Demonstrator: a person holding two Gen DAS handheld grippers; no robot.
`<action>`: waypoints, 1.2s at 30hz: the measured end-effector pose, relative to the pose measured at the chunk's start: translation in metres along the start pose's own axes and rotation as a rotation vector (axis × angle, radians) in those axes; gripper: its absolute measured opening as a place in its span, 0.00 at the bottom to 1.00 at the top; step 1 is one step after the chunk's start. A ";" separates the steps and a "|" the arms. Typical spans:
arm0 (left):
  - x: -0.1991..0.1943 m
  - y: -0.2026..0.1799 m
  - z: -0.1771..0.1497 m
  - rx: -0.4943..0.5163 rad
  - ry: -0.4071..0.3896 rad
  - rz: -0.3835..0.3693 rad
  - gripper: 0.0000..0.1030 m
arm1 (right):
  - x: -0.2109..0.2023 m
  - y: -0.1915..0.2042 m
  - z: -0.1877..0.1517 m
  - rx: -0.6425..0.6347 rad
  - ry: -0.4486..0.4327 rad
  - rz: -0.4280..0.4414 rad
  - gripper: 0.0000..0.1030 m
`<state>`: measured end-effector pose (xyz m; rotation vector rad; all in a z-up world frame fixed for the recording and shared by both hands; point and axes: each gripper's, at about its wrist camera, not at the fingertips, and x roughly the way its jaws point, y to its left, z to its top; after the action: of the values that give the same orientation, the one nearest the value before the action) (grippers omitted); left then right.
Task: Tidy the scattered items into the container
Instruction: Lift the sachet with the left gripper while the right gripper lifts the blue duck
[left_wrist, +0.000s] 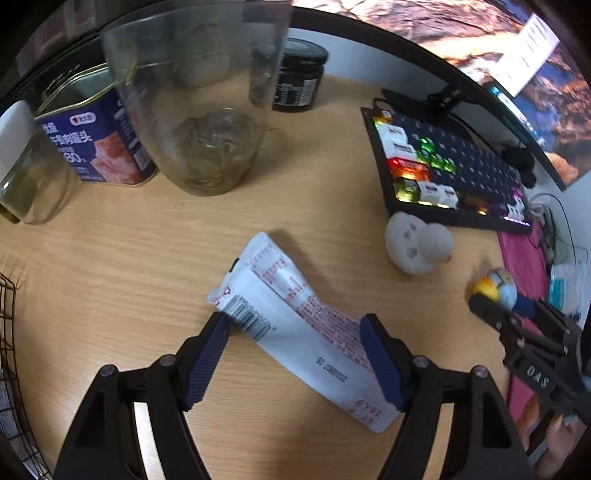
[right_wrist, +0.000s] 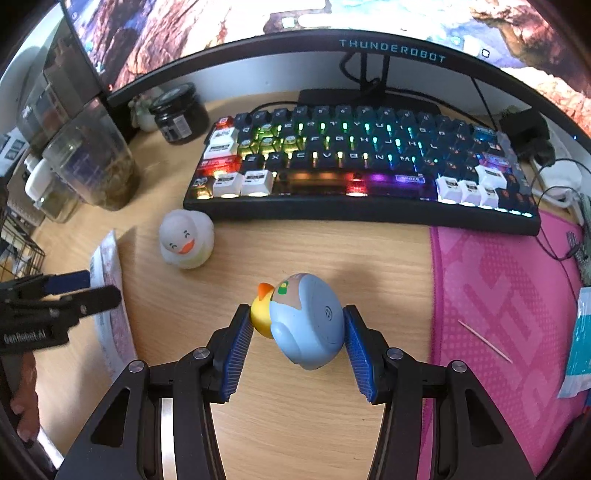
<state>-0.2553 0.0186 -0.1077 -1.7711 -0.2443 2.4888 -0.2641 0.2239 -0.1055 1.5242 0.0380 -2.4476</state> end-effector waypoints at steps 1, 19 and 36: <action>0.001 -0.001 0.001 0.001 0.000 0.007 0.75 | 0.000 -0.001 0.000 0.000 0.001 0.001 0.49; 0.004 -0.013 -0.001 0.091 -0.044 0.064 0.61 | -0.008 0.014 -0.008 -0.044 0.003 0.015 0.49; -0.017 -0.010 -0.022 0.148 -0.037 0.010 0.18 | -0.014 0.058 -0.028 -0.096 0.003 0.065 0.49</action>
<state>-0.2296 0.0276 -0.0975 -1.6745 -0.0520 2.4771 -0.2202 0.1754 -0.0990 1.4646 0.1030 -2.3577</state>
